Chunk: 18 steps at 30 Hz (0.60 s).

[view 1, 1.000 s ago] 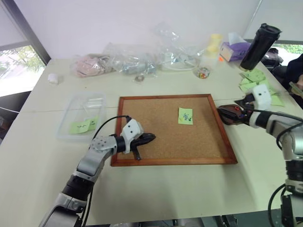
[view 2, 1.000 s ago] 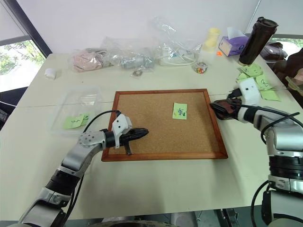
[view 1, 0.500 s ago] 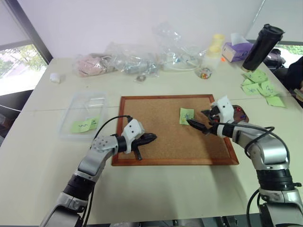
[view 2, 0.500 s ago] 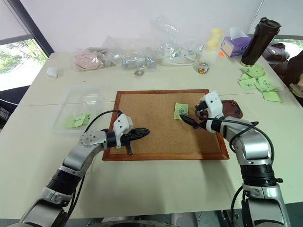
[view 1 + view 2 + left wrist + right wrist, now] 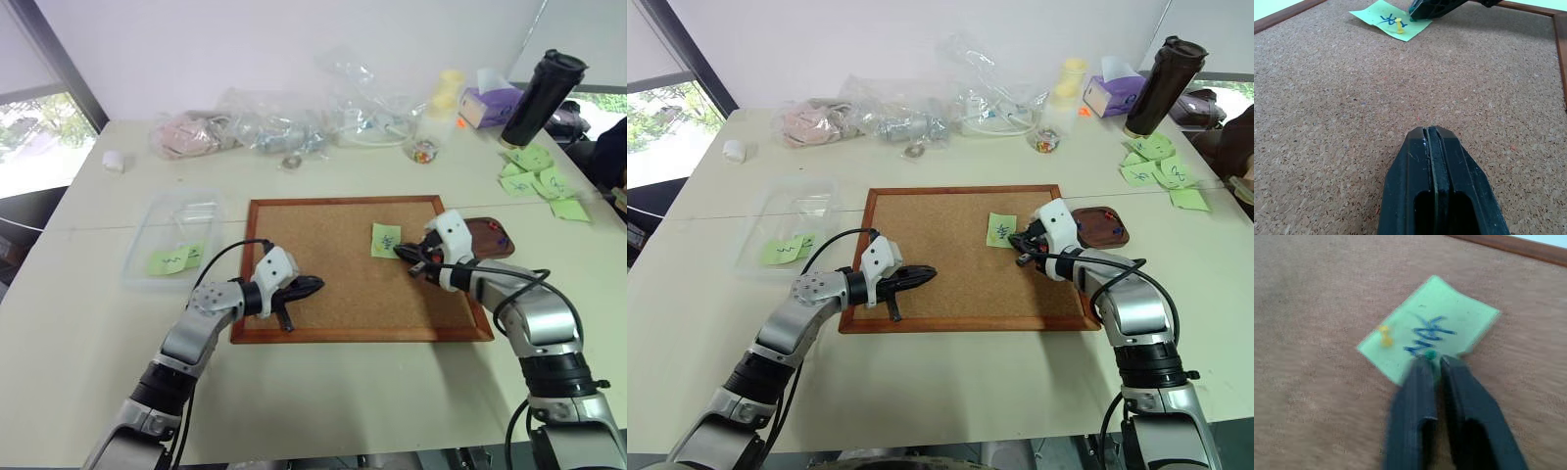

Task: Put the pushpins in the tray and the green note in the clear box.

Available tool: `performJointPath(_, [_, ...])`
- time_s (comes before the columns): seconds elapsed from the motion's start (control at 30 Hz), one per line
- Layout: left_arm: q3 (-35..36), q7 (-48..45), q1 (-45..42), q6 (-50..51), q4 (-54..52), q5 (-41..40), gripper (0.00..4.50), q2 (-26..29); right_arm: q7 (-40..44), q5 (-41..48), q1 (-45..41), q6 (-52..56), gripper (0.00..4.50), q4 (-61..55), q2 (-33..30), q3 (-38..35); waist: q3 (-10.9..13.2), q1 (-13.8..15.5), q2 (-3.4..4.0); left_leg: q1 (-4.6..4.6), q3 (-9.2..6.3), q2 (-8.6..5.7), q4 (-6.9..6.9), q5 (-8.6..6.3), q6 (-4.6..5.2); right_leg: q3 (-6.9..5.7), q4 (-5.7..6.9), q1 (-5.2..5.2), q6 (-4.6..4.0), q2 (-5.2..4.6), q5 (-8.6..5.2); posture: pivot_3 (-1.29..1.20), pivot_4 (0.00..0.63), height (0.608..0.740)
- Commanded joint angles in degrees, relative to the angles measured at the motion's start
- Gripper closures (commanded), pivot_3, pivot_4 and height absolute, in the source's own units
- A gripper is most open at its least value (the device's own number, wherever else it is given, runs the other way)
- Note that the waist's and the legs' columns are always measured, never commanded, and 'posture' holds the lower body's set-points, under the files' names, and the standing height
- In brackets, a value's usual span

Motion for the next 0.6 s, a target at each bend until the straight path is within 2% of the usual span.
performJointPath(0.03, [-0.6,-0.3,1.5,1.4,0.4,0.9,4.50,1.1,-0.4,-1.1,0.6,-1.4,3.93,-3.5,-0.3,0.1,0.0,0.0,0.00,0.00,0.00,0.00,0.00,0.00,0.00,0.00,0.00,0.00,0.00,0.00,0.00,0.00,0.150,0.740])
performJointPath(0.6, [-0.7,-0.5,1.1,1.5,0.6,0.9,4.50,1.3,-1.5,-1.3,0.2,-2.4,3.93,-3.3,1.0,0.3,0.0,-0.1,0.00,0.01,0.00,0.01,-0.01,0.00,0.00,0.00,0.00,0.00,0.00,0.01,0.00,0.00,0.150,0.740])
